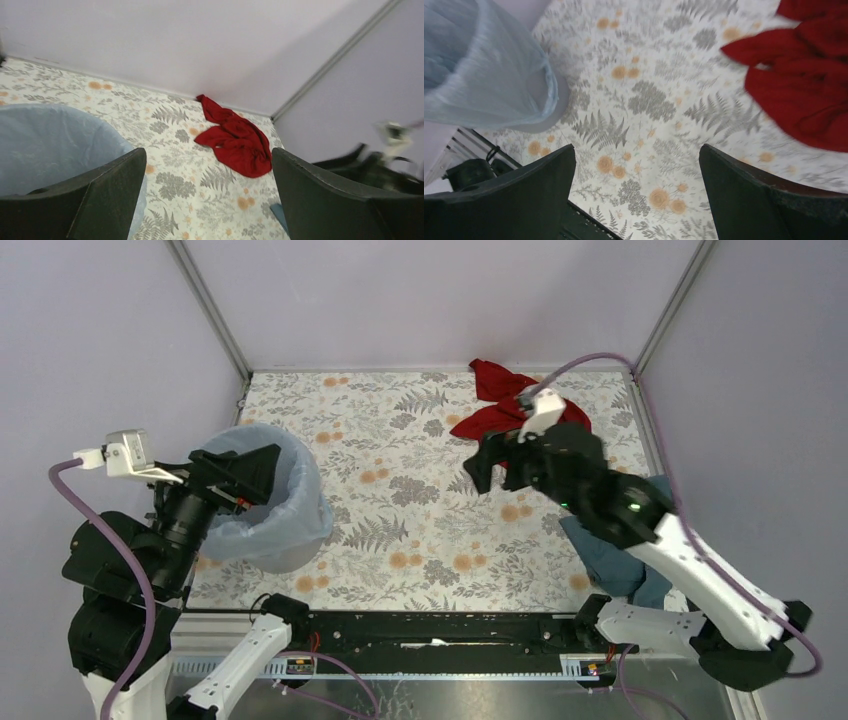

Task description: Put the trash bags into the trash bin

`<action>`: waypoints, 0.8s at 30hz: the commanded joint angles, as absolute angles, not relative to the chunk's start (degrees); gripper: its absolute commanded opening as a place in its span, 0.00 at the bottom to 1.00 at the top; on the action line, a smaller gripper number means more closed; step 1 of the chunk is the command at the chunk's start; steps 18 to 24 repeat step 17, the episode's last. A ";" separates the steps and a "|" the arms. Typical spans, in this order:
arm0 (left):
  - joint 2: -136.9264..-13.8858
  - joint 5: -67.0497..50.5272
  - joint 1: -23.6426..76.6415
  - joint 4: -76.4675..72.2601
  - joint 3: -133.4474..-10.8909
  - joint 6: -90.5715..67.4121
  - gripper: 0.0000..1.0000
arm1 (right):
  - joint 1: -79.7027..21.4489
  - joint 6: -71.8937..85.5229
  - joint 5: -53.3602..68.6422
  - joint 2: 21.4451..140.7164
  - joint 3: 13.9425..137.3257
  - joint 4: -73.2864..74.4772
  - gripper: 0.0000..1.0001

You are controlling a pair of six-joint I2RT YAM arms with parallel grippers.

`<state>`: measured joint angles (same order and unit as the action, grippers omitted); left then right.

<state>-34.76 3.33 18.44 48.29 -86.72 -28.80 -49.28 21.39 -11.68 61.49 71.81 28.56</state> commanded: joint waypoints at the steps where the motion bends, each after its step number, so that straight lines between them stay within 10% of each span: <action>1: -36.27 11.22 18.54 43.01 -89.34 -28.99 0.99 | -49.57 13.58 -20.66 57.31 85.45 44.61 1.00; 24: -38.75 13.13 18.54 40.34 -90.40 -25.62 0.99 | -49.56 9.18 -23.59 47.54 91.54 36.70 1.00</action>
